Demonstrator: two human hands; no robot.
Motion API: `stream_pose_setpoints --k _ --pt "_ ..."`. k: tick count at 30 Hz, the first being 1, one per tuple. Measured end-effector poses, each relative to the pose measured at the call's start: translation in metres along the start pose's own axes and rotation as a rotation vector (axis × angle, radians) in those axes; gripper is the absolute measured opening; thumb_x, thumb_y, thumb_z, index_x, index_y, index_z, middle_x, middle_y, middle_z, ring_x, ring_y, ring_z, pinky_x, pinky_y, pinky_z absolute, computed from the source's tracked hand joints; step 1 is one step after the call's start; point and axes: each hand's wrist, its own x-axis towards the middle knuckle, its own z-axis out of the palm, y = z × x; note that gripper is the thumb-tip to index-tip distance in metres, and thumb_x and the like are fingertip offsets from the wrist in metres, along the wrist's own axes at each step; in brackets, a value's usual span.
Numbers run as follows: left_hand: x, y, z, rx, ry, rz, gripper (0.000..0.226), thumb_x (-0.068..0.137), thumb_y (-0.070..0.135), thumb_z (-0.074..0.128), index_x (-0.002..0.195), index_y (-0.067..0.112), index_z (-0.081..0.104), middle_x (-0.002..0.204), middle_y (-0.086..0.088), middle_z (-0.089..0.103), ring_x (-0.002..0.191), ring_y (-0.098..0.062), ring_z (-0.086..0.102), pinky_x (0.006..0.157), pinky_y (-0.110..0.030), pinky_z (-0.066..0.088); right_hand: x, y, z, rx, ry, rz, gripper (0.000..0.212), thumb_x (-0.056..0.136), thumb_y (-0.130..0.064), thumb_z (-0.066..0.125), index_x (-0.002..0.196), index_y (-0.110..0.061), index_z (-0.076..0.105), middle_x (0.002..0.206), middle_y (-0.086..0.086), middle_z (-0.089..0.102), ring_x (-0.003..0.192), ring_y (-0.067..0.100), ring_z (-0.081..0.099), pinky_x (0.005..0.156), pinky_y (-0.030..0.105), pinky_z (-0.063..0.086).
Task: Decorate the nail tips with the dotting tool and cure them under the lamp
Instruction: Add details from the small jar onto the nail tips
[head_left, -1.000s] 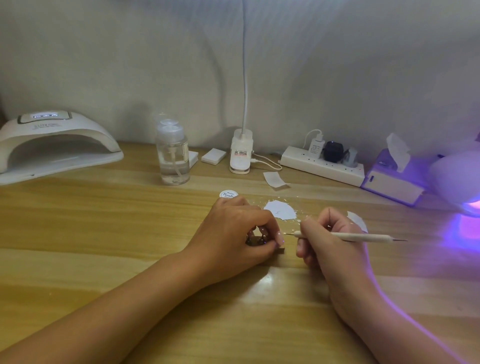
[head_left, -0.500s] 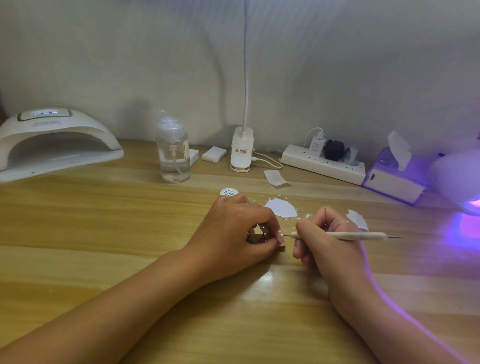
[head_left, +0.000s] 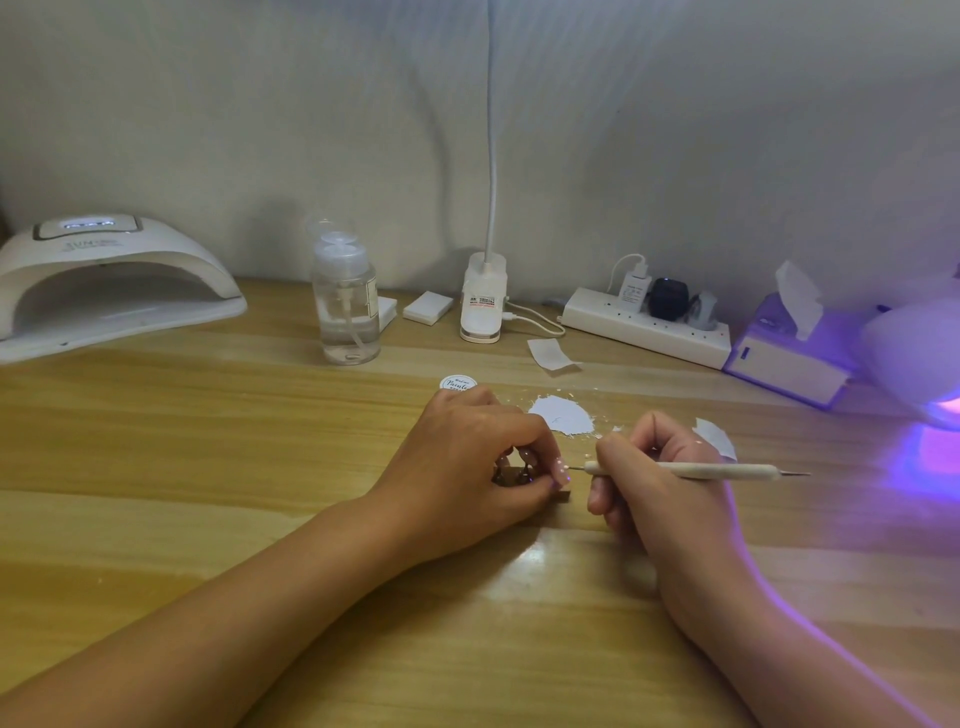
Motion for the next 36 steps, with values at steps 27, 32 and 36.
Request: stream_pose_setpoints --k 27,32,36 --pt "-0.0007 0.0000 -0.0006 0.009 -0.014 -0.015 0.008 0.080 0.045 0.062 0.082 0.039 0.067 0.075 0.020 0.066 0.077 0.000 0.047 0.079 -0.030 0.039 -0.0007 0.0014 -0.0005 -0.051 0.008 -0.018 0.042 0.077 0.002 0.058 0.046 -0.022 0.043 0.041 0.013 0.051 0.031 0.007 0.039 0.034 0.015 0.028" --pt "-0.0002 -0.0004 -0.0006 0.011 -0.015 -0.007 0.007 0.081 0.044 0.064 0.083 0.039 0.067 0.076 0.021 0.066 0.076 0.001 0.045 0.079 -0.031 0.040 0.0006 0.0030 -0.0007 -0.065 0.016 -0.022 0.041 0.078 0.001 0.059 0.047 -0.022 0.044 0.041 0.012 0.052 0.033 0.007 0.041 0.034 0.015 0.030" --pt "-0.0008 -0.0002 -0.0006 0.009 -0.008 -0.014 0.004 0.080 0.040 0.069 0.083 0.038 0.067 0.076 0.021 0.066 0.077 0.001 0.045 0.080 -0.033 0.041 0.0001 0.0026 -0.0013 -0.031 0.032 -0.012 0.043 0.078 0.000 0.058 0.045 -0.022 0.043 0.040 0.011 0.050 0.031 0.008 0.039 0.033 0.015 0.028"
